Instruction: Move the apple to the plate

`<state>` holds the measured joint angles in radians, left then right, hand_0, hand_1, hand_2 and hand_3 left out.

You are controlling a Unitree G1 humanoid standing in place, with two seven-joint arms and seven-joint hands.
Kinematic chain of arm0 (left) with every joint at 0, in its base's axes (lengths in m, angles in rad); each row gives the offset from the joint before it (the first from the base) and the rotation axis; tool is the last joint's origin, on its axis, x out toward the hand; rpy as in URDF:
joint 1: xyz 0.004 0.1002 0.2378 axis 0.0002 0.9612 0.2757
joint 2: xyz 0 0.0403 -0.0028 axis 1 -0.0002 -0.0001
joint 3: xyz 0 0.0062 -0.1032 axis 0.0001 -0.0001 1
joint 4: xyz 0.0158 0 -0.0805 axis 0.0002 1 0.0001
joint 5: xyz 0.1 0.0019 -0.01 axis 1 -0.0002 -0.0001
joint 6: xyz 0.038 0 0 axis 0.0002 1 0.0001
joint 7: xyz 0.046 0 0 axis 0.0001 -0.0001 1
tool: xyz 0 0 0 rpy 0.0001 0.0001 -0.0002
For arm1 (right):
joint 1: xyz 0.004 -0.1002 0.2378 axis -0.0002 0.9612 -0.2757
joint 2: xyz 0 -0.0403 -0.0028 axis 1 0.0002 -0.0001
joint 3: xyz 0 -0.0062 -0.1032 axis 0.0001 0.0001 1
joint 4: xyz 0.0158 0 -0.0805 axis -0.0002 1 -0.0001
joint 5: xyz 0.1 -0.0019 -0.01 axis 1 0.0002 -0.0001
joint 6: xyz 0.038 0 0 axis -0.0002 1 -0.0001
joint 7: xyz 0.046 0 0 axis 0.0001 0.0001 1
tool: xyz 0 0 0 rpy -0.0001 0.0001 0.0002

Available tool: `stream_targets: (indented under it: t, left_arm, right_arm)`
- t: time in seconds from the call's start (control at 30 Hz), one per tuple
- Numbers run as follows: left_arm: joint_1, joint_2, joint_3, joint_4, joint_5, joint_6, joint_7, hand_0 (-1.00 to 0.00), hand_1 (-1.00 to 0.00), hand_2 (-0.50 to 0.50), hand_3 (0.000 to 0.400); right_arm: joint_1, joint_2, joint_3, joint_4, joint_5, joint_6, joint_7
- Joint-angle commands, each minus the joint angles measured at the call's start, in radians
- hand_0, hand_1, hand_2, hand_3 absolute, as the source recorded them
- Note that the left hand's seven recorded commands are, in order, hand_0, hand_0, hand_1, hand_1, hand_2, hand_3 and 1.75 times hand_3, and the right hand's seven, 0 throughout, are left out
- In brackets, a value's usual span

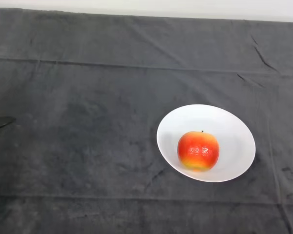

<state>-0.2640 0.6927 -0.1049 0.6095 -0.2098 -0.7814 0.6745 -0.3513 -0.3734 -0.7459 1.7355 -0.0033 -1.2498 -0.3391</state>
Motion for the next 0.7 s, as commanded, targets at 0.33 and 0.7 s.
stream_targets:
  t: [0.33,0.7]
  left_arm:
    - [0.129,0.044,0.153,-0.193,0.005,0.055,0.061,0.00,0.00,0.00,0.000]
    - [0.092,0.004,0.231,-0.096,0.051,0.019,0.055,0.00,0.00,0.00,0.000]
  right_arm:
    - [0.037,0.128,-0.0056,0.066,0.0009,0.069,0.0018]
    - [0.037,0.128,-0.0051,0.065,0.0013,0.069,0.0018]
